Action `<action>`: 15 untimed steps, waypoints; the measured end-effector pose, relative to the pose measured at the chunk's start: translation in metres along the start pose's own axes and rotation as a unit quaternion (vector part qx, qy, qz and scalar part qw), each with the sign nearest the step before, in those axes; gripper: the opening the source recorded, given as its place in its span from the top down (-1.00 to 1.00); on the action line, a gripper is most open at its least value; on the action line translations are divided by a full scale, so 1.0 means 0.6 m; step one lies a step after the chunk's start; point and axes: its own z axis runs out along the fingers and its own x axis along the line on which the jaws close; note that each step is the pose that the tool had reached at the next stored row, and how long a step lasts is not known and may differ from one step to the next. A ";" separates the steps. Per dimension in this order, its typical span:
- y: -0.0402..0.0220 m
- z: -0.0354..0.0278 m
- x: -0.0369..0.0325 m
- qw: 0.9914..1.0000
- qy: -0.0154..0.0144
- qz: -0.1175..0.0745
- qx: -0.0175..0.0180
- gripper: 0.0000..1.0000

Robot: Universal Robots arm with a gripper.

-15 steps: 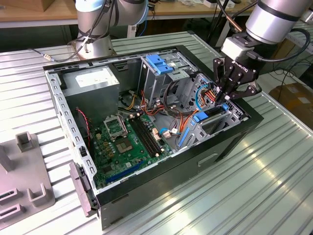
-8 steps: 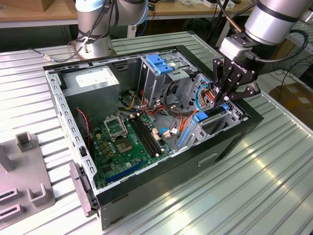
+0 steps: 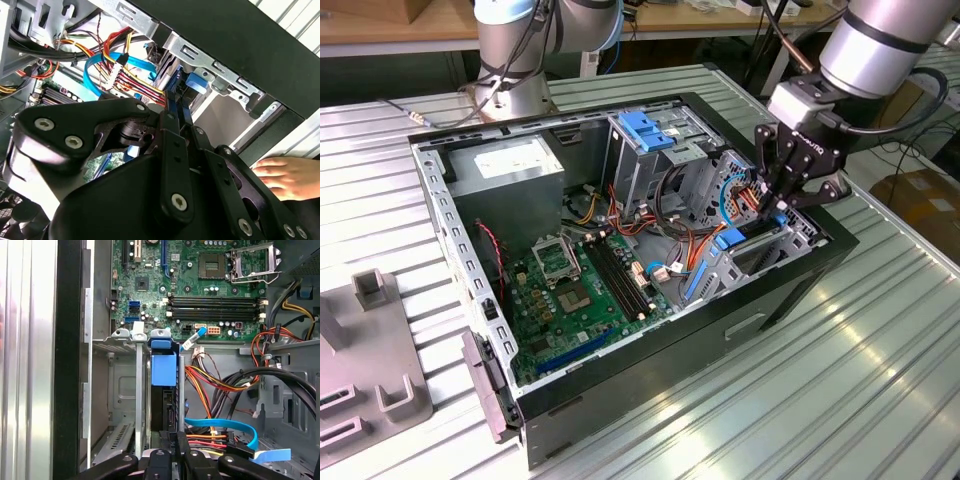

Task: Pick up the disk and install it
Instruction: 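Insert the first disk wire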

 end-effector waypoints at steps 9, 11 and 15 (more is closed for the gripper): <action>0.003 0.005 0.000 1.000 0.000 0.002 0.000 0.67; 0.003 0.007 0.000 1.000 0.000 0.002 0.000 0.67; 0.003 0.013 0.000 1.000 0.000 0.002 0.000 0.67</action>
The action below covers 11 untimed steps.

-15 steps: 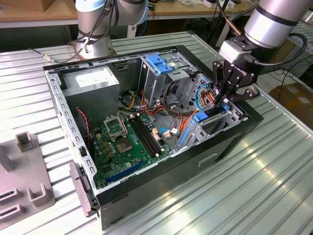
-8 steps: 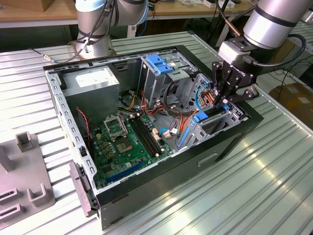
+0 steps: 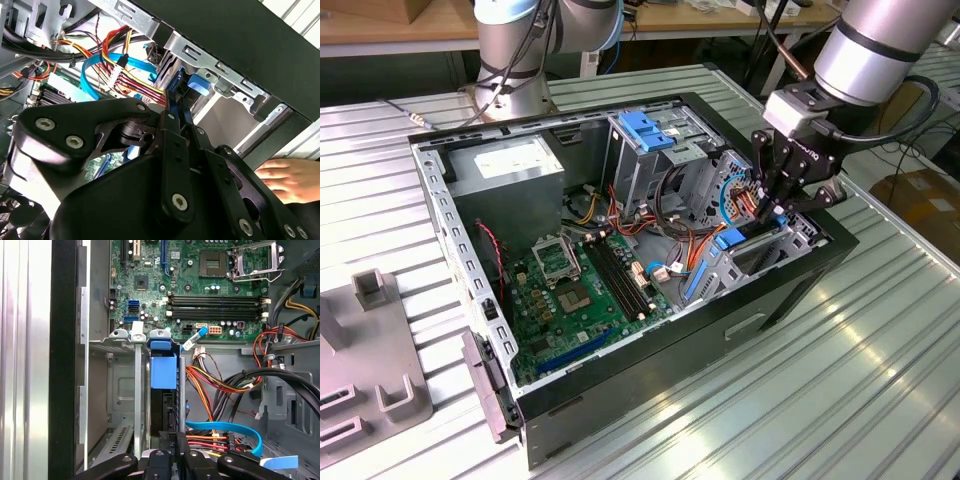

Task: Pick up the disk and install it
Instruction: 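Insert the first disk wire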

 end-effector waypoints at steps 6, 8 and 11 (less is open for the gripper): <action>0.000 0.001 0.000 1.000 -0.001 0.000 0.000 0.65; 0.000 -0.003 0.000 1.000 0.000 0.000 0.000 0.52; 0.000 -0.018 0.000 1.000 0.000 0.000 0.000 0.52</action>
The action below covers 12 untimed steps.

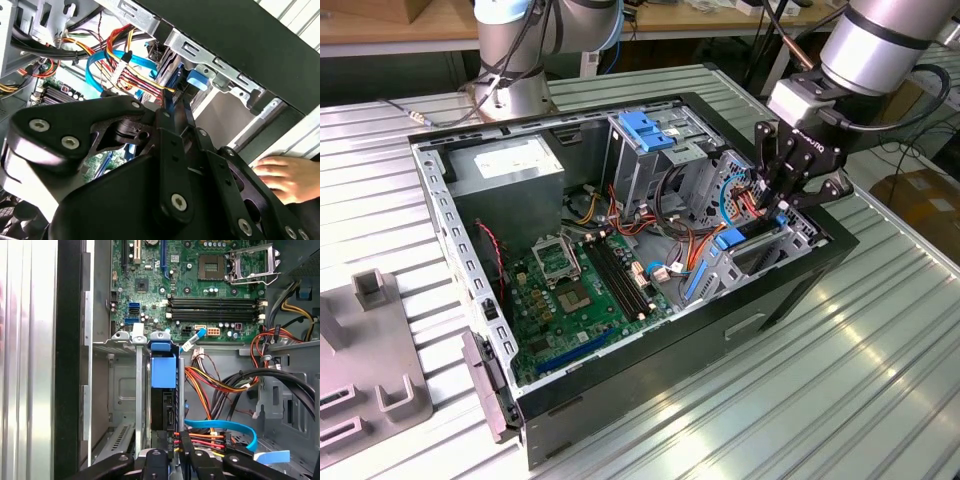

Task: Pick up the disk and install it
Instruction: 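Insert the first disk wire, then insert the second disk wire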

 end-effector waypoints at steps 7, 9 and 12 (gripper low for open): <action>0.000 0.000 0.000 1.000 0.000 0.000 0.000 0.80; 0.000 -0.001 0.000 1.000 0.000 0.000 0.000 0.80; 0.000 -0.001 0.000 1.000 0.000 0.000 0.000 0.80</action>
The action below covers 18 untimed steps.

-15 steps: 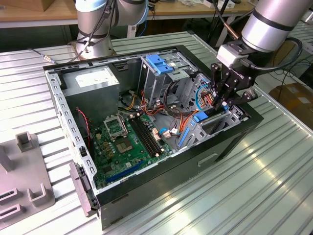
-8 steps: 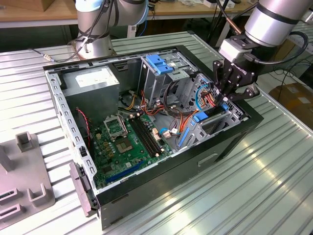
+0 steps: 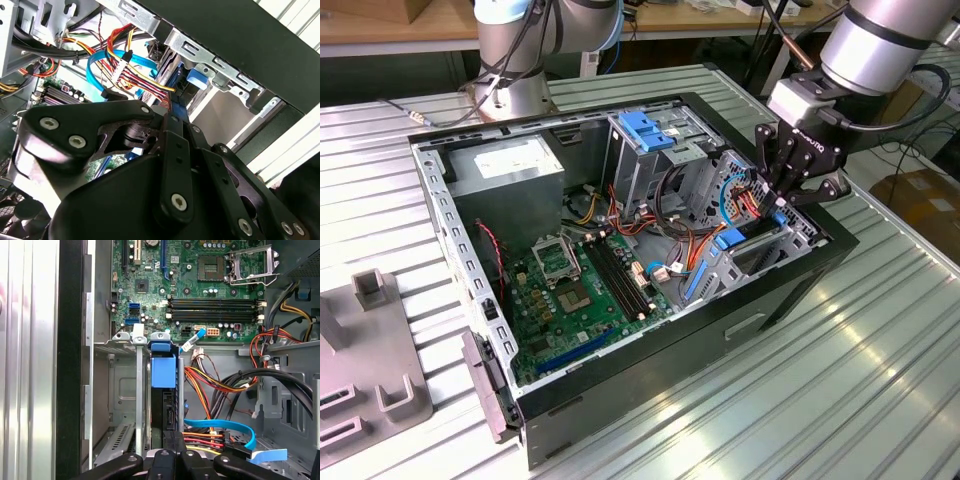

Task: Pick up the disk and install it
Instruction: 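Insert the second disk wire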

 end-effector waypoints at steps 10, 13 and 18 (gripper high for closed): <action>0.000 -0.001 0.000 1.000 0.000 0.000 0.000 0.80; 0.000 -0.016 0.000 1.000 0.000 0.000 0.000 0.80; 0.002 -0.060 0.000 1.000 0.000 0.000 0.000 0.80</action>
